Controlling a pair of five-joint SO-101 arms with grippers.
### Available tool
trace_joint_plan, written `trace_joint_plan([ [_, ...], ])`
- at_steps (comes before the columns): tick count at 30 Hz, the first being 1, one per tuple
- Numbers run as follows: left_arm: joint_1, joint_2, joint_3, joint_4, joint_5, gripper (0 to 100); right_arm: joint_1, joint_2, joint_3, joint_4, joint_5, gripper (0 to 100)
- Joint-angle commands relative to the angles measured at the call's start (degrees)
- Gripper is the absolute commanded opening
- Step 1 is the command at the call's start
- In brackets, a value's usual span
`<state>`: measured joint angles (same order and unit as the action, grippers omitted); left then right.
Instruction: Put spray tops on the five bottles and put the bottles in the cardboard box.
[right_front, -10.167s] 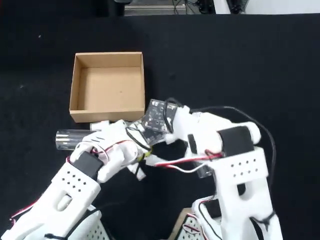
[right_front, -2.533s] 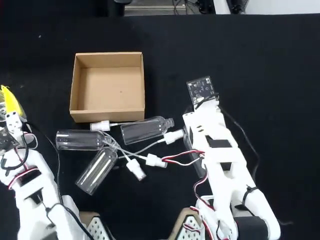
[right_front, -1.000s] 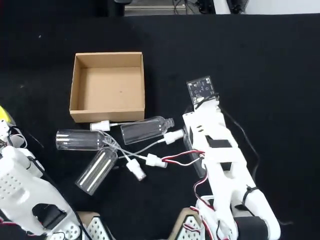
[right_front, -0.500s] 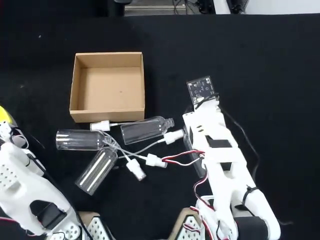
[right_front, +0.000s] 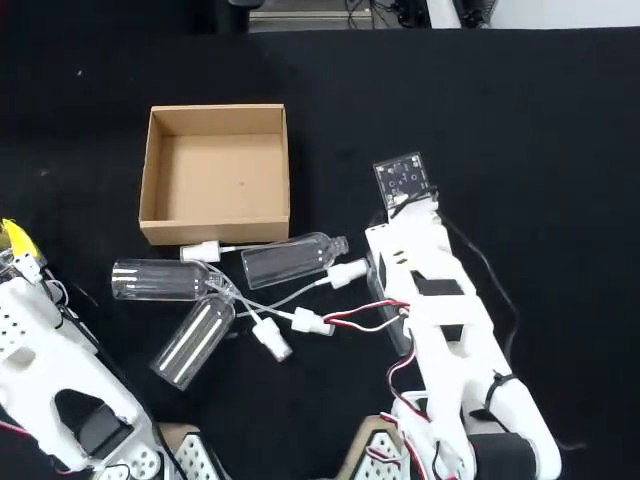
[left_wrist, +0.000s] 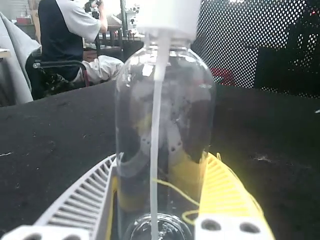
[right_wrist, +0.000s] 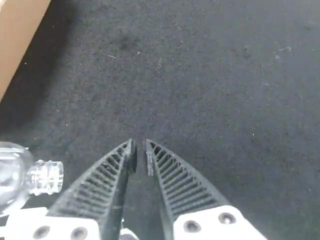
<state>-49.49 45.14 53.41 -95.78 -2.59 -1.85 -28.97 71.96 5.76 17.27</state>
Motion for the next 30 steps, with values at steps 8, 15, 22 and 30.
trace_joint_plan([
  [8,-1.4,0.2,-2.2,-1.8,-0.2,17,0.7,-1.5,-0.2,-1.6,-0.4,1.1],
  [15,-2.4,0.3,-2.1,-1.8,-0.2,26,0.7,-1.5,-0.2,-1.6,-0.4,1.1],
  [22,-2.9,0.2,-2.0,-1.8,-0.2,29,0.7,-1.5,-0.2,-1.6,-0.4,1.1],
  [30,-2.9,-0.4,-2.0,-1.8,0.6,41,0.7,-1.5,-0.2,-1.6,-0.4,1.1],
])
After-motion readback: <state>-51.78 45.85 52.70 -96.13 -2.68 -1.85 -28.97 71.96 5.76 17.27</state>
